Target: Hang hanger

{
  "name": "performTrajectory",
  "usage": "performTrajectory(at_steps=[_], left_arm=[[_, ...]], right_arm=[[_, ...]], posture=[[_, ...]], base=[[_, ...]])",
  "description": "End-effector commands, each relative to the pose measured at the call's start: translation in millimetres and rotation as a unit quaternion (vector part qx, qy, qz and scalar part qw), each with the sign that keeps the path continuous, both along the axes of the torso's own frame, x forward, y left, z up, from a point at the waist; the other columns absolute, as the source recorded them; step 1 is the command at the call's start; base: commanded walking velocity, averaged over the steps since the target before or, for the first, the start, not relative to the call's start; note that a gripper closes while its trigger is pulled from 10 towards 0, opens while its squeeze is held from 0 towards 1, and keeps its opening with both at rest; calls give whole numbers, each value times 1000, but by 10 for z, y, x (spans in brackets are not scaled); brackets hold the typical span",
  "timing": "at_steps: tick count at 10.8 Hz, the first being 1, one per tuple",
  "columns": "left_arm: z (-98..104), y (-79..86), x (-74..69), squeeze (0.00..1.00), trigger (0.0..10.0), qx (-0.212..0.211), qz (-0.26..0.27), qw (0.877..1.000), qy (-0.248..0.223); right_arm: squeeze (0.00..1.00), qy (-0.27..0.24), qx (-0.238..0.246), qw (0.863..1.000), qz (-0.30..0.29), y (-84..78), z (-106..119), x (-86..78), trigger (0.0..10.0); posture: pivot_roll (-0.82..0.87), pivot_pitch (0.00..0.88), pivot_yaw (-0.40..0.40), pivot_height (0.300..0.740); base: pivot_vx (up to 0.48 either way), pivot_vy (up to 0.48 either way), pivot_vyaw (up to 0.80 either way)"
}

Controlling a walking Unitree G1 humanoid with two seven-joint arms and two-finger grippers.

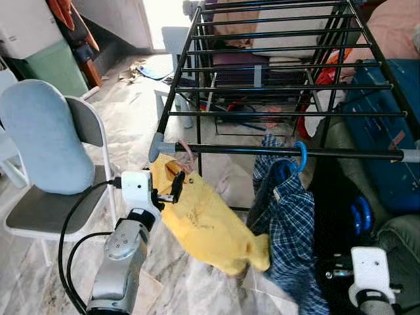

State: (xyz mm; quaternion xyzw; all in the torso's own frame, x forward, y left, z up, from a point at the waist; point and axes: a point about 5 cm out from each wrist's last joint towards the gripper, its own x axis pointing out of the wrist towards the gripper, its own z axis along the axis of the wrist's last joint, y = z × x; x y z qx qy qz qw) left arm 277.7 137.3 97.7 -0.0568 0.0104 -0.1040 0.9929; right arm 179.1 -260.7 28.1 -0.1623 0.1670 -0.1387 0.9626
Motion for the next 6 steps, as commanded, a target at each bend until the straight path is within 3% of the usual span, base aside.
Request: performTrajectory(at_steps=[1, 2, 6], left_arm=[[-34, 46, -24, 0, 10000, 15, 2, 1000, 6], [-56, 73, -65, 0, 10000, 18, 4, 1000, 11], [-137, 137, -194, 0, 10000, 25, 14, 999, 28]], right_arm=[[0, -35, -4, 999, 0, -76, 167, 126, 10000], [0, -47, -6, 999, -5, -132, 268, 232, 10000], [0, -57, 3, 998, -3, -58, 329, 295, 10000]], posture=[[-240, 0, 54, 740], [-232, 0, 53, 740], [-221, 0, 57, 740]], base=[[-277, 0, 0], [-315, 0, 0], [-335, 0, 0]])
